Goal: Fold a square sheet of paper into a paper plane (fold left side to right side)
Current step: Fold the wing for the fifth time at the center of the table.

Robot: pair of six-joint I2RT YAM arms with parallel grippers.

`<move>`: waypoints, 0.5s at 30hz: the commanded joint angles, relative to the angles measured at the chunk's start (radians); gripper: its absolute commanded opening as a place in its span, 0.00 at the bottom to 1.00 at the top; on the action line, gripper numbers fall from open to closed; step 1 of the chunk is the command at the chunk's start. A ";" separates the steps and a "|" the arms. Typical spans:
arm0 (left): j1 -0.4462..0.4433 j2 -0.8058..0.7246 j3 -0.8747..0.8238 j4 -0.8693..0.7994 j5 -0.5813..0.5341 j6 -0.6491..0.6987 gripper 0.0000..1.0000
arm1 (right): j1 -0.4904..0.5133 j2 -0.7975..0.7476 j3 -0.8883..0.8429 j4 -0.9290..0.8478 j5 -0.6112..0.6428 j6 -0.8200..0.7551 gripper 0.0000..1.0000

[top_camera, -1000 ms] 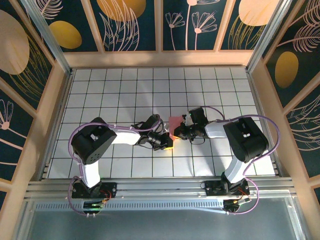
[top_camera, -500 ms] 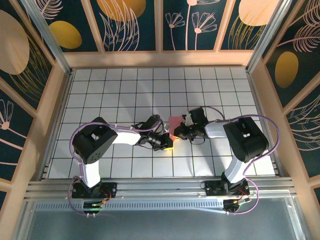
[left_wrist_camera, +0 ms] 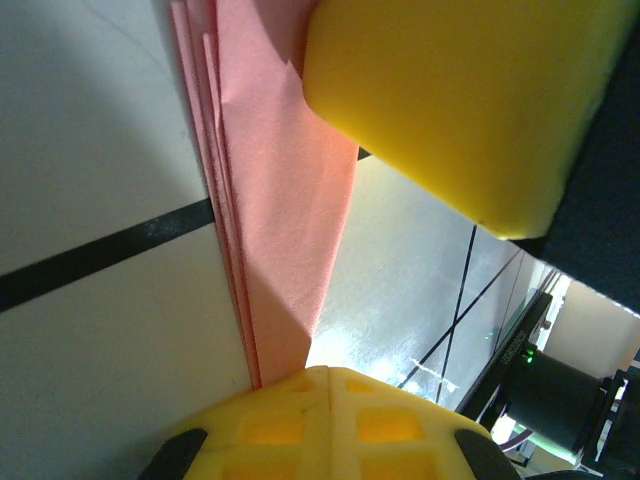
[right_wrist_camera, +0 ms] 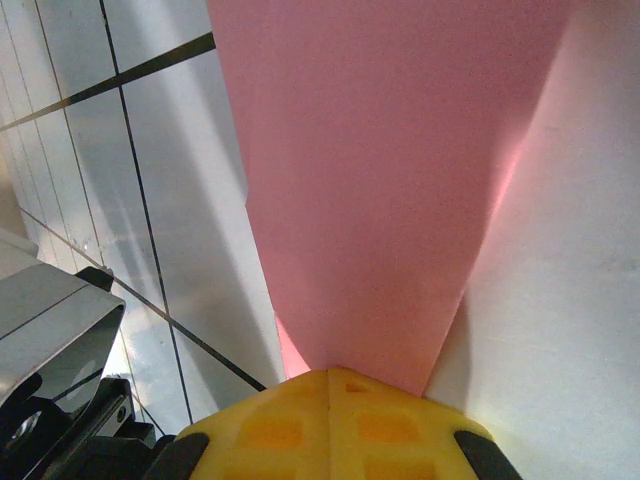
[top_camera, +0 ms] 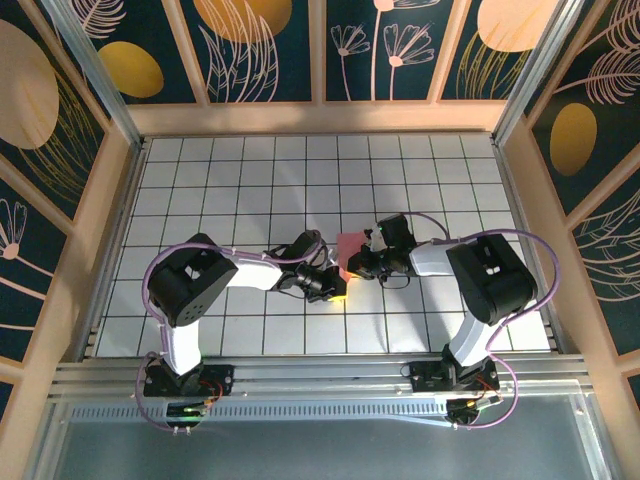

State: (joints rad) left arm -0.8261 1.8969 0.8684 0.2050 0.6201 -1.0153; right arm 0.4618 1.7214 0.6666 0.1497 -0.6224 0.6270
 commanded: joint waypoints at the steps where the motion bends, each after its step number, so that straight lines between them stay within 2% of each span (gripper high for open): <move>1: -0.008 0.020 -0.019 -0.013 0.007 -0.008 0.04 | 0.010 0.081 -0.042 -0.157 0.125 -0.027 0.00; 15: -0.028 0.012 -0.034 -0.096 -0.028 0.030 0.04 | 0.010 0.088 -0.038 -0.167 0.136 -0.033 0.00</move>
State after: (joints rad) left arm -0.8345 1.8973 0.8669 0.2005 0.5987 -1.0027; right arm 0.4618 1.7226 0.6678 0.1493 -0.6224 0.6266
